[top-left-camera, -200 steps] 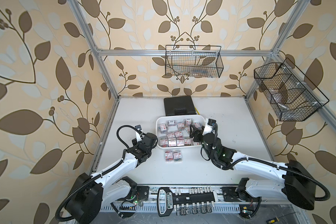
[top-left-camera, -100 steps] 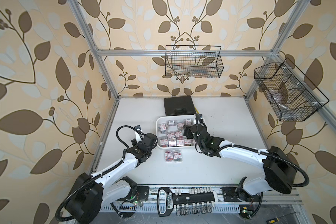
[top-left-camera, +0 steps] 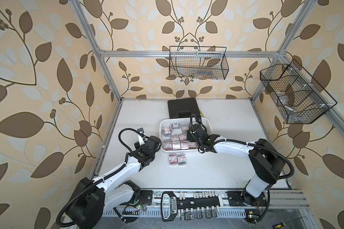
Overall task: Take the paper clips out of the storage box
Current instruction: Pick up the boxed paper clips from the storage box.
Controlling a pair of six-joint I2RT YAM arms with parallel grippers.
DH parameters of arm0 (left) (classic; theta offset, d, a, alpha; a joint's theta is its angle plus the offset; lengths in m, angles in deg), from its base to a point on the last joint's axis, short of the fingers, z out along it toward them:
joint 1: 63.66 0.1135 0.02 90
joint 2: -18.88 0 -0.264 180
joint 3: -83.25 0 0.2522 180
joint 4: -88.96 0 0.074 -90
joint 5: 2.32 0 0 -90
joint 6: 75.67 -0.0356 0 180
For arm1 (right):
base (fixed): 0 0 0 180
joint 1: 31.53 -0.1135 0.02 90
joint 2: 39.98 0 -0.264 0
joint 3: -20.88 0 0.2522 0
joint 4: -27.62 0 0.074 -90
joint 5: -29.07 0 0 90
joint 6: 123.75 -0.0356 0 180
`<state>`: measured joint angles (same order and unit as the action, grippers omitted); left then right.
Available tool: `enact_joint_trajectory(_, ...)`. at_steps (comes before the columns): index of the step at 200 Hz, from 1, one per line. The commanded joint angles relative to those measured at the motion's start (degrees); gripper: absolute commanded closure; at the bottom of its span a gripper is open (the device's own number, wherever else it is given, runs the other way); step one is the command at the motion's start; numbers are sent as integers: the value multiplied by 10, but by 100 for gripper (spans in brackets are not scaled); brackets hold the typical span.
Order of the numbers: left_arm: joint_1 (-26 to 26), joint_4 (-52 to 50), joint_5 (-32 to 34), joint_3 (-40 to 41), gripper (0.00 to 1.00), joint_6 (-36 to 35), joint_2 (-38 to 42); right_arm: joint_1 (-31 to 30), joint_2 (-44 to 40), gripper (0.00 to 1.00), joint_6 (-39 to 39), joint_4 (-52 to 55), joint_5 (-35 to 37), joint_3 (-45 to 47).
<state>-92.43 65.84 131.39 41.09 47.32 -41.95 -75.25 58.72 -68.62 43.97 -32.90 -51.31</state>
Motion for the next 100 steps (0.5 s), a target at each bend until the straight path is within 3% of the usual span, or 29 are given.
enact_joint_trajectory(1, 4, 3, 14, -11, 33, 4, 6, 7, 17, 16, -2, 21, 0, -17)
enact_joint_trajectory(62, 4, 7, 7, -11, 33, -1, 6, 42, 44, 20, 5, 24, -15, -31)
enact_joint_trajectory(100, 4, 5, 6, -16, 34, -2, -4, 64, 96, 20, 48, 14, -10, -90)
